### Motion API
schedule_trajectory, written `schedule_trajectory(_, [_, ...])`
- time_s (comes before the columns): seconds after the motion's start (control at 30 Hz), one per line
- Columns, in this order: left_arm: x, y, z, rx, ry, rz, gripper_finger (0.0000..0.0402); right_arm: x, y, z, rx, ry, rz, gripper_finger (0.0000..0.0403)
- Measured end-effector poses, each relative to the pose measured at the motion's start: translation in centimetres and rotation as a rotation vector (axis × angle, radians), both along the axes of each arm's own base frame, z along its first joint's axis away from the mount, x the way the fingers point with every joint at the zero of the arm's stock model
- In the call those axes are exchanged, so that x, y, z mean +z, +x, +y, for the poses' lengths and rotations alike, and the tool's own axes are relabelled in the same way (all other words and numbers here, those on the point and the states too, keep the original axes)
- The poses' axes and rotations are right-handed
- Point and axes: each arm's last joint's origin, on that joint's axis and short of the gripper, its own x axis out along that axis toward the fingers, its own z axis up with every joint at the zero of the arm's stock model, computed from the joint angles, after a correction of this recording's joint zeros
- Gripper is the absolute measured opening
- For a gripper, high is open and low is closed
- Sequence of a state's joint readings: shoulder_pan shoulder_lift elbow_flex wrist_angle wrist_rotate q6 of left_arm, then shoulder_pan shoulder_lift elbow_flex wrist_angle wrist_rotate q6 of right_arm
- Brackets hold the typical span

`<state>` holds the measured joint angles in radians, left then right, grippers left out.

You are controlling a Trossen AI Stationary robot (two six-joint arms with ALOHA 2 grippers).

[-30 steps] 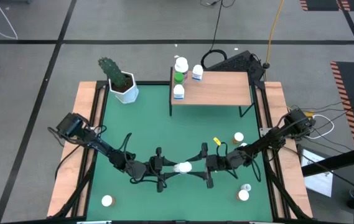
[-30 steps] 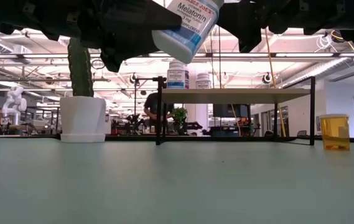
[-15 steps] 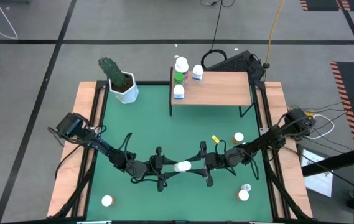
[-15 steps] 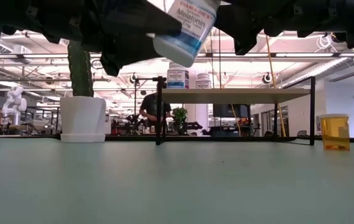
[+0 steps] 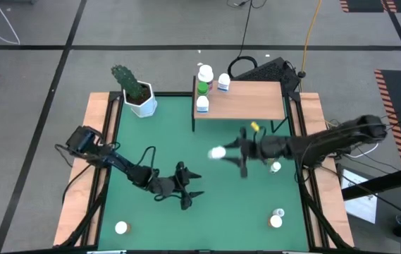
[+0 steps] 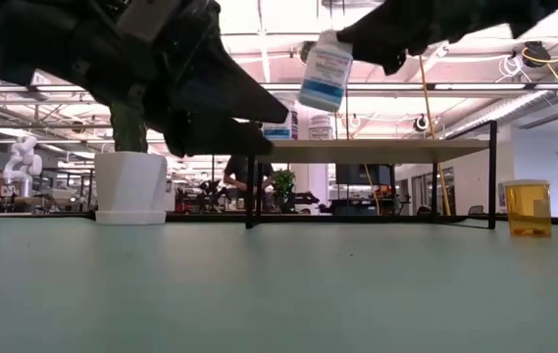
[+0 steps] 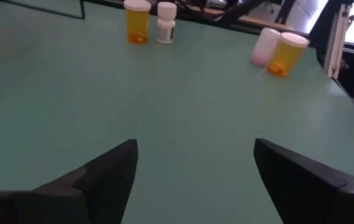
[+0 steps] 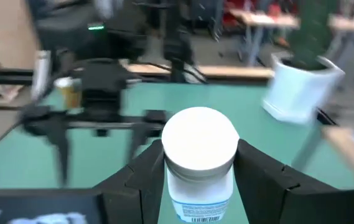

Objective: Pick and place medicine bottles onto shelf by color
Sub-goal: Put the blue pill bottle on the shelf

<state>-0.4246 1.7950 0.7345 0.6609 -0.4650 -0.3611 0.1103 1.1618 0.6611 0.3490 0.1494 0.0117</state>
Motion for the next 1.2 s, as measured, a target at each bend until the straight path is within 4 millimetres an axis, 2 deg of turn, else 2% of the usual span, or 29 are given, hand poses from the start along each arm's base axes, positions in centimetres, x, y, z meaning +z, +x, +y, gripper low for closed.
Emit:
schedule_trajectory(0.13, [0.0, 0.4, 0.8, -0.029, 0.047, 0.01, 0.0319, 2.7, -0.2, -3.8, -0.032, 0.065, 0.067, 0.0157])
schedule_trajectory(0.3, [-0.1, 0.8, 2.0, -0.063, 0.037, 0.026, 0.0308, 5.5, 0.5, -7.1, -0.113, 0.031, 0.211, 0.0157])
schedule_trajectory(0.53, [-0.9, 0.4, 1.8, -0.121, 0.05, 0.121, 0.0308, 7.4, 2.0, -11.4, -0.166, -0.018, 0.257, 0.0157])
schedule_trajectory(0.77, [-0.7, 0.4, 1.7, -0.122, 0.141, 0.098, 0.0308, 5.9, 3.1, -16.2, -0.239, -0.009, 0.334, 0.0157])
schedule_trajectory(0.9, [-0.7, 0.4, 1.7, -0.134, 0.17, 0.099, 0.0308, 5.1, 2.6, -18.4, -0.176, -0.007, 0.336, 0.0157])
schedule_trajectory(1.1, [-0.7, 0.5, 1.7, -0.158, 0.232, 0.096, 0.0308, 4.8, 1.5, -21.5, -0.24, -0.019, 0.31, 0.0157])
schedule_trajectory(1.2, [-0.6, 0.5, 1.8, -0.164, 0.25, 0.088, 0.0308, 4.7, 1.0, -22.3, -0.243, -0.005, 0.302, 0.0157])
